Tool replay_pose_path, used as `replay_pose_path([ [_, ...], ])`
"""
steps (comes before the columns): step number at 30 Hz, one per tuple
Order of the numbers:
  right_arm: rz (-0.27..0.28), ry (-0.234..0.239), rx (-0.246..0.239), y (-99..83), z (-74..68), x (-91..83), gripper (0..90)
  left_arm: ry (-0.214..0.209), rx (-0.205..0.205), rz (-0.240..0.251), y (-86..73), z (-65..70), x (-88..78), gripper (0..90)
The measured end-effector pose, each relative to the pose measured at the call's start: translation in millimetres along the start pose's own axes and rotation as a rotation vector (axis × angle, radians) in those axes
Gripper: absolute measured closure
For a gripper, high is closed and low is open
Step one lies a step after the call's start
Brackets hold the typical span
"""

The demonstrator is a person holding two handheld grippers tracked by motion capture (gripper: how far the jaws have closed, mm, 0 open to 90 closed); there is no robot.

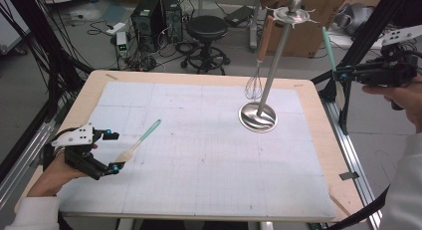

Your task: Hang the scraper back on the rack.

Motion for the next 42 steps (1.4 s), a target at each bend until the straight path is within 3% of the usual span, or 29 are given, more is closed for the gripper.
replay_pose_path([
  [21, -0.02, -0.025, 0.013, 12.1, 20.7, 4.6, 80.6, 0.006, 0.001, -0.001, -0.1, -1.1, -2.6, 1.7],
  [42, -0.035, 0.008, 0.026, 13.3, 28.1, 21.5, 80.6, 0.005, 0.0, -0.003, -0.6, -2.3, -1.9, 1.7],
])
Point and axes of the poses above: each handheld gripper's, and its own axes: x roughly forward along the jaws, y roughly out of its top, z roughly to its right, the point moved 3 cm from there along x, roughly forward along the jaws, and after that the axes turned 4 degrees about y, right-handed, at the moved point
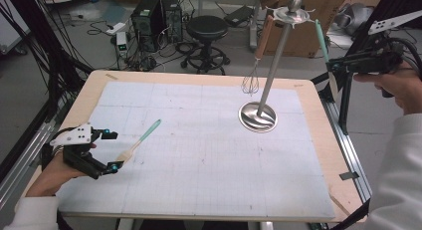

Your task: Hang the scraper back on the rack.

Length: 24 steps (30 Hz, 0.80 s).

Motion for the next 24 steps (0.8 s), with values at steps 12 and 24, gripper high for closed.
replay_pose_path([
  [12, 0.001, 0.018, -0.001, 5.6, 2.5, 20.6, 80.5, 0.001, -0.006, 0.004, 0.2, -0.1, -0.2, 1.7],
  [24, 0.002, 0.029, 0.009, 10.7, 3.1, 39.6, 80.2, 0.0, -0.005, 0.005, 0.4, -0.5, -0.4, 1.7],
])
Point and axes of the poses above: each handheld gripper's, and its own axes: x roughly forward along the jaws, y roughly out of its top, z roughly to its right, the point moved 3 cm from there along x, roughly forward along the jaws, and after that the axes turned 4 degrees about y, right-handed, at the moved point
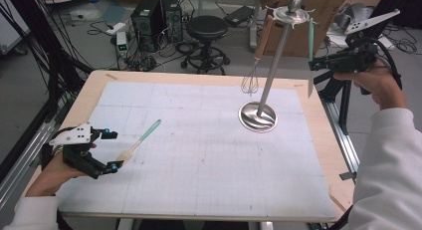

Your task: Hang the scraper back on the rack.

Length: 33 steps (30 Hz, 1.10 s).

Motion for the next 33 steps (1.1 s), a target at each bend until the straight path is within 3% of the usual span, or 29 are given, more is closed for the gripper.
replay_pose_path([
  [7, 0.0, -0.007, 0.001, 1.6, 0.4, 6.1, 78.2, -0.001, 0.001, 0.003, 0.1, -0.4, -0.2, 1.7],
  [12, 0.017, -0.018, -0.001, 1.3, -1.8, 8.5, 56.5, -0.002, 0.004, 0.002, 0.4, -0.2, 0.0, 1.7],
  [17, -0.011, -0.003, -0.001, -3.9, -7.4, 6.2, 17.4, -0.006, 0.006, 0.002, 1.2, -0.4, 1.6, 1.7],
  [19, 0.005, 0.0, -0.006, -3.8, -9.4, 2.1, 12.5, -0.008, 0.008, -0.001, 1.5, 0.0, 2.5, 1.7],
  [21, 0.037, 0.005, -0.011, -2.8, -11.2, -2.6, 1.8, -0.011, 0.012, -0.001, 2.3, 0.9, 2.7, 1.7],
  [25, 0.082, 0.03, -0.039, -1.3, -16.8, -13.3, 0.3, -0.014, 0.013, 0.003, 2.5, 2.0, 1.3, 1.7],
  [33, 0.091, 0.025, -0.063, 1.1, -23.6, -25.7, 0.3, -0.011, 0.014, 0.005, 3.0, 2.9, 1.0, 1.7],
])
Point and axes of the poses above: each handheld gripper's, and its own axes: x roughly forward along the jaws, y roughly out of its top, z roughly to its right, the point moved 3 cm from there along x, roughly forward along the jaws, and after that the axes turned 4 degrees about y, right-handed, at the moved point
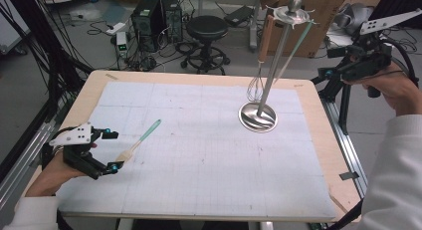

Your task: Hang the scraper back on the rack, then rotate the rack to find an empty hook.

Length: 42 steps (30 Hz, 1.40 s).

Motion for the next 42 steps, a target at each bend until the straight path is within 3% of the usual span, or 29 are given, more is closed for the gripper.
replay_pose_path([
  [7, 0.021, -0.011, -0.009, 3.6, -1.1, -8.5, 0.3, 0.002, 0.002, -0.008, -0.3, 0.4, 0.6, 1.7],
  [15, 0.008, -0.013, -0.009, 10.7, 0.2, -15.7, 0.5, 0.001, 0.0, -0.008, -0.4, -0.5, 1.5, 1.7],
  [19, 0.01, 0.015, -0.001, 14.1, 2.9, -18.4, 6.5, 0.005, -0.004, -0.004, -0.3, -0.7, 1.0, 1.7],
  [26, -0.003, 0.02, 0.044, 22.8, 11.0, -23.7, 33.1, 0.003, -0.003, -0.009, -0.5, -0.1, 1.0, 1.7],
  [27, -0.005, 0.018, 0.048, 24.0, 12.2, -24.6, 40.0, 0.004, -0.005, -0.009, -0.7, -0.4, 1.0, 1.7],
  [34, 0.0, -0.05, 0.067, 30.7, 18.5, -30.9, 77.3, 0.002, -0.007, -0.009, -0.9, -0.9, 0.5, 1.7],
  [38, 0.005, -0.075, 0.052, 36.1, 21.4, -29.6, 89.2, 0.007, -0.01, -0.006, -0.7, -0.9, -0.1, 1.7],
  [42, 0.003, -0.074, 0.041, 44.2, 22.2, -25.1, 89.4, 0.007, -0.005, -0.002, -0.5, -1.4, -1.3, 1.7],
])
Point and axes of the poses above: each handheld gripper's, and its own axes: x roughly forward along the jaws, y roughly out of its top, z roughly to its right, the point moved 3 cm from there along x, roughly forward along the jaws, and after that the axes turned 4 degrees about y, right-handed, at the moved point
